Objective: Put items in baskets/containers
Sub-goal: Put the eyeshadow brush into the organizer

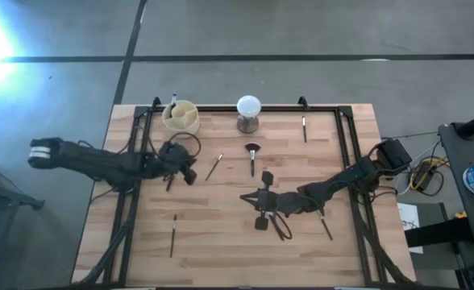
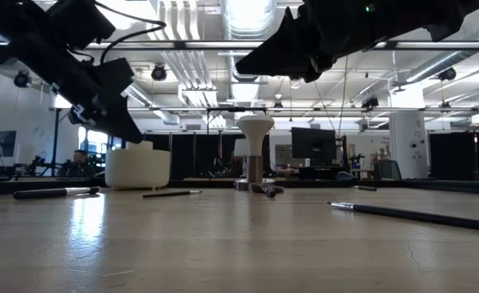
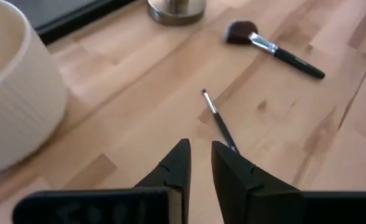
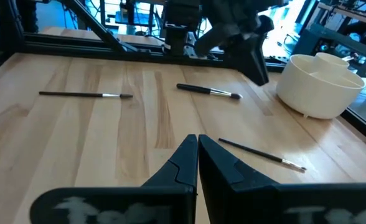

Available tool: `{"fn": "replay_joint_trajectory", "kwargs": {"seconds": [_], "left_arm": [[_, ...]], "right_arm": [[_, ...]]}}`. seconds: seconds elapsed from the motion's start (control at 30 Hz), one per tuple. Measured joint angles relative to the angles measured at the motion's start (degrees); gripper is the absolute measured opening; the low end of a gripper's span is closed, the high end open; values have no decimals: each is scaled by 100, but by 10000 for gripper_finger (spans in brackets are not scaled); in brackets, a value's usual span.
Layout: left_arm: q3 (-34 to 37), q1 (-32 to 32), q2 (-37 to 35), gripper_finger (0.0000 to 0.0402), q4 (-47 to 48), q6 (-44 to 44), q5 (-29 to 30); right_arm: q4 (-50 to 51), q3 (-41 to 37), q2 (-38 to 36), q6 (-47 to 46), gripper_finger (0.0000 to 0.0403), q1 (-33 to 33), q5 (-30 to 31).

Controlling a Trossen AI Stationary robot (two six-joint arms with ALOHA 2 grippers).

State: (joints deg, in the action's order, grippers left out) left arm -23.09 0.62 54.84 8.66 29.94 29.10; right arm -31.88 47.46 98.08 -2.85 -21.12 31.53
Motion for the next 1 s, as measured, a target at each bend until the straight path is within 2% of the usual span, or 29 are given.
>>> {"fn": "replay_joint_trajectory", "kwargs": {"seconds": [0.37, 0.7, 0.83, 1.0], "left_arm": [[-137, 114, 1482, 113, -1630, -57, -267], [-1437, 672, 2946, 116, -1595, -603, -563], [-1927, 748, 3528, 116, -1241, -731, -628], [-2201, 828, 4002, 116, -874, -735, -623]], "right_arm": [[2, 0, 0, 4, 8, 0, 2], [7, 0, 0, 7, 8, 0, 2], [11, 0, 0, 7, 8, 0, 0], [30, 0, 0, 7, 8, 0, -2]]}}
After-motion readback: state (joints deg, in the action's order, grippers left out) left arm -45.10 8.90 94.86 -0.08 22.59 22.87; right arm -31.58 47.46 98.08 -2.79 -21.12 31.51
